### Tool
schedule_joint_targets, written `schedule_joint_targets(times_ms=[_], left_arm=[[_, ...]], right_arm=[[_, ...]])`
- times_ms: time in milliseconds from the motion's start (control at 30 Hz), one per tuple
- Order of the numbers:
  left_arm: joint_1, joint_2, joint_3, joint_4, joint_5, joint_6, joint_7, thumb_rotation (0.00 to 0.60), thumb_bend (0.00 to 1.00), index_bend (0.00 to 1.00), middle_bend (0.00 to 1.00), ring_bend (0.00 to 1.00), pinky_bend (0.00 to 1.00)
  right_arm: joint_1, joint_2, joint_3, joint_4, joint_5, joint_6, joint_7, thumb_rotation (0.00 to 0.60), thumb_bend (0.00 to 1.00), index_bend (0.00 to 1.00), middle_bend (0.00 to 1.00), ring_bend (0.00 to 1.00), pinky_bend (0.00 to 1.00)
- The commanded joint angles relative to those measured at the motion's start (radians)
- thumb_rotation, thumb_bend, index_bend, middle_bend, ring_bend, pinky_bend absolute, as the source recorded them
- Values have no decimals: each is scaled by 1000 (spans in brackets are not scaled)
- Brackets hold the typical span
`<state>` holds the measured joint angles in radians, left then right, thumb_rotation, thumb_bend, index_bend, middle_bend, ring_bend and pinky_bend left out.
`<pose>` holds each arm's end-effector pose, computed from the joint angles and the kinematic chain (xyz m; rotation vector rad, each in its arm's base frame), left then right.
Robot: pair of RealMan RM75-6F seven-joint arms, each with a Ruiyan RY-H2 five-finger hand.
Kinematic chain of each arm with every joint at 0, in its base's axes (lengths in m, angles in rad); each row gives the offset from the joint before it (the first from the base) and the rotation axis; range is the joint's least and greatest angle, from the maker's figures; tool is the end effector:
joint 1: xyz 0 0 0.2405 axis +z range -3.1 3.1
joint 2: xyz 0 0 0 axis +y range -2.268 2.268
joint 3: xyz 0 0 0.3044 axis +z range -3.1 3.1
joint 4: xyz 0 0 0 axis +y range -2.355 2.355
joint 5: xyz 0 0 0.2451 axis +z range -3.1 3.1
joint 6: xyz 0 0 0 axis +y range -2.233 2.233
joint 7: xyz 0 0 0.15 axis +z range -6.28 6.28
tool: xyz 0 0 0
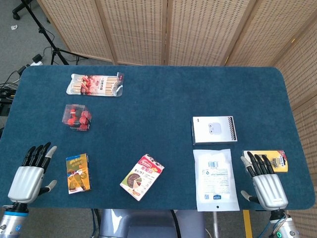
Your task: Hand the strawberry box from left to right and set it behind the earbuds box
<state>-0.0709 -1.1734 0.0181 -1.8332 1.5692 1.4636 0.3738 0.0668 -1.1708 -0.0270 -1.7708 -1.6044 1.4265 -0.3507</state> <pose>-0.3061 0.1666 0.0971 -1.5419 -0.8555 -0.8208 -0.3198 -0.1630 0.0931 1.6068 -0.8341 0.7812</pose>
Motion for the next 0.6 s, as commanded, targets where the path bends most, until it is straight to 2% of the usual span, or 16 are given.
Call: schedule_joint_targets(times_ms=[33,200,333,533,600], left_arm=[[1,2,-2,-4,1,5,1,600,170,0,0,0,0],[-12,18,-26,-19,-15,3,0,600,170,0,0,0,0],[-51,56,-68,-39,-61,-40,8,600,170,0,0,0,0],[-162,147,-169,-64,-189,-179,7,600,169,0,0,0,0],[-215,175,-208,-56,-267,-263,-11,600,168,0,0,0,0]], right_arm=[[1,1,-2,-2,-5,0,3,600,53,0,0,0,0],[4,2,0,3,3,-9,11,600,53,0,0,0,0],[9,0,5,5,18,-19,12,600,53,0,0,0,0],[11,-2,9,9,28,-21,10,600,53,0,0,0,0],[13,-4,9,11,31,-28,10,600,53,0,0,0,0]])
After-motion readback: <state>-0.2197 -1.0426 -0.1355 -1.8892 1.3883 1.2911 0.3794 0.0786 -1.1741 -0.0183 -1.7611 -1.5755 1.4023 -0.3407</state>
